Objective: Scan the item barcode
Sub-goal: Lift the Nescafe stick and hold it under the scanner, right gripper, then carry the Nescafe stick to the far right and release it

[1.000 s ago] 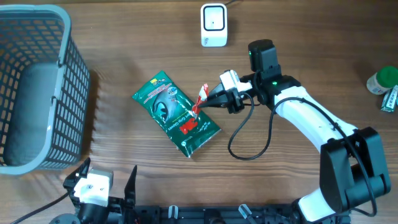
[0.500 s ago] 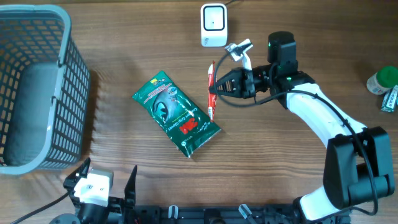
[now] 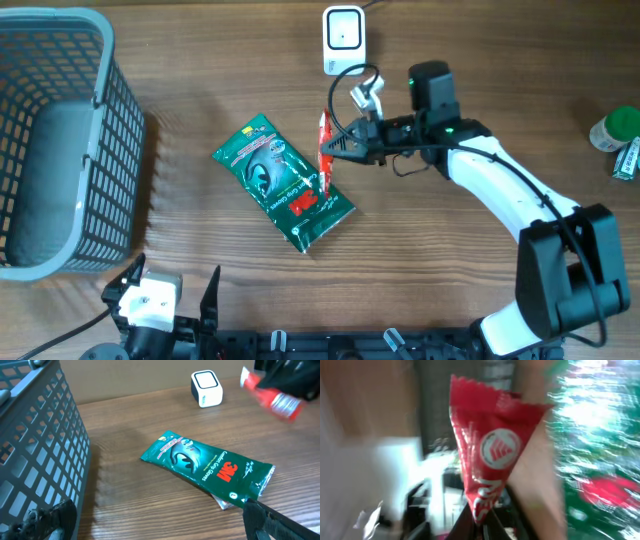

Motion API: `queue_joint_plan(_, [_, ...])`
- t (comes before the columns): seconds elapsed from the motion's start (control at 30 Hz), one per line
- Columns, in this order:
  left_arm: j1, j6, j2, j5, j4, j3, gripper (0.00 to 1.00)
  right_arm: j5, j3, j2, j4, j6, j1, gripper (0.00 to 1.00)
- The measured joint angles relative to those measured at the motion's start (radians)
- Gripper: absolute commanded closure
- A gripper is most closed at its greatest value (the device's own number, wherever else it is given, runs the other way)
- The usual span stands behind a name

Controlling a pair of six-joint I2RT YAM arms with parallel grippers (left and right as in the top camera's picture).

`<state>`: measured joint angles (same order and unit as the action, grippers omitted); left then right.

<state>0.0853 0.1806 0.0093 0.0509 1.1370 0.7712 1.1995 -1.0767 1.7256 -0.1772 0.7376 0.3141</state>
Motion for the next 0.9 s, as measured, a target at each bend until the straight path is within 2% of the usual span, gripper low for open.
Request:
queue_joint_plan(0.17, [0.000, 0.000, 0.000, 0.000, 0.000, 0.000, 0.00, -0.521, -0.034, 0.003, -0.310, 0.051, -0.002, 0.96])
queue_joint_plan(0.27, [0.000, 0.000, 0.000, 0.000, 0.000, 0.000, 0.00, -0.748, -0.174, 0.006, -0.412, 0.065, -0.002, 0.95])
queue_joint_plan(0.37, [0.000, 0.000, 0.000, 0.000, 0.001, 0.000, 0.00, -0.894, -0.336, 0.025, -0.439, 0.081, -0.002, 0.95])
queue_joint_plan(0.57, [0.000, 0.000, 0.000, 0.000, 0.001, 0.000, 0.00, -1.030, -0.594, 0.238, -0.473, 0.100, -0.002, 0.95])
queue_joint_plan(0.7, [0.000, 0.000, 0.000, 0.000, 0.001, 0.000, 0.00, -1.074, -0.881, 0.483, -0.457, 0.109, -0.002, 0.95])
queue_joint_plan(0.8, [0.000, 0.000, 0.000, 0.000, 0.000, 0.000, 0.00, -1.112, -1.049, 0.614, -0.357, 0.154, -0.002, 0.95])
queue_joint_plan(0.9, [0.000, 0.000, 0.000, 0.000, 0.001, 0.000, 0.00, -1.152, -1.085, 0.659, -0.261, 0.216, -0.005, 0.95])
